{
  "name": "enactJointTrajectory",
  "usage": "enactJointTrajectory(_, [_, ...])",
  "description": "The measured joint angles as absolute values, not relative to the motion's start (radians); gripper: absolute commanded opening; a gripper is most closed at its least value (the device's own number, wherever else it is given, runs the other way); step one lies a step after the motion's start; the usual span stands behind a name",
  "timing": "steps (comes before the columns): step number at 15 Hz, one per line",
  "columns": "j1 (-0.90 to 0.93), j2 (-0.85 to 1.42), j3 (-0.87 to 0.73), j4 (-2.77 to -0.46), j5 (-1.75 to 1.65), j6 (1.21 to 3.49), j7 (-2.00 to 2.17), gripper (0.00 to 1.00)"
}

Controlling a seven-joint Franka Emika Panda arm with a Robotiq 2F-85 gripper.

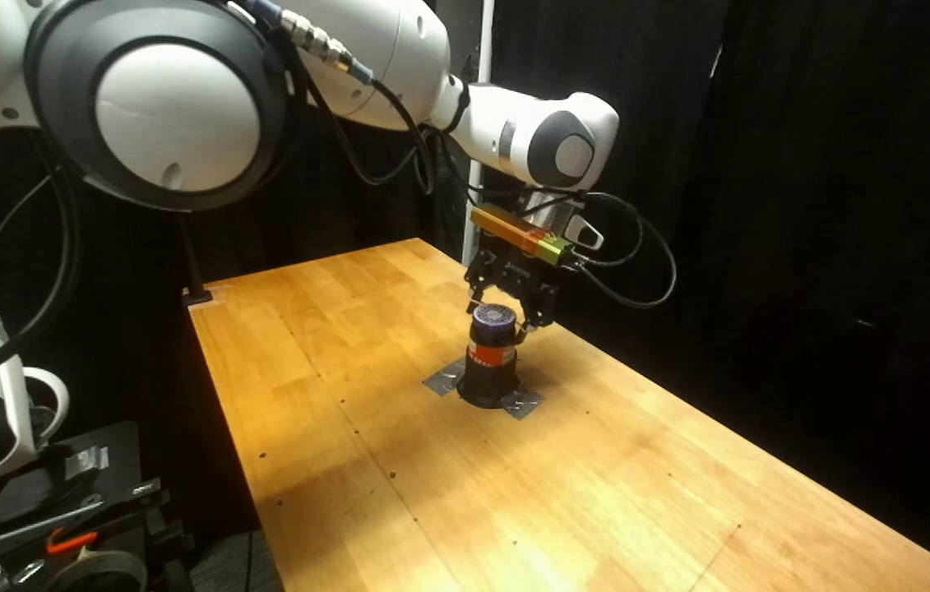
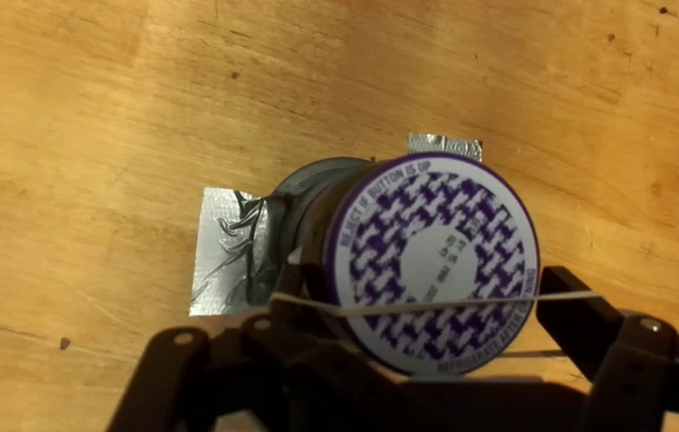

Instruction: Put a rubber band around the cup

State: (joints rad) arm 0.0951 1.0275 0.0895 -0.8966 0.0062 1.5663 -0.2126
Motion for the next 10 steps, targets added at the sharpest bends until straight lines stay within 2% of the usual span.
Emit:
enactJointTrajectory(6, [0.128,1.008,0.066,-0.919,-0.044,1.514,-0.132,1.00])
enactJointTrajectory(10, [0.163,0.913,0.049,-1.060,-0.076,1.496,-0.044,1.00])
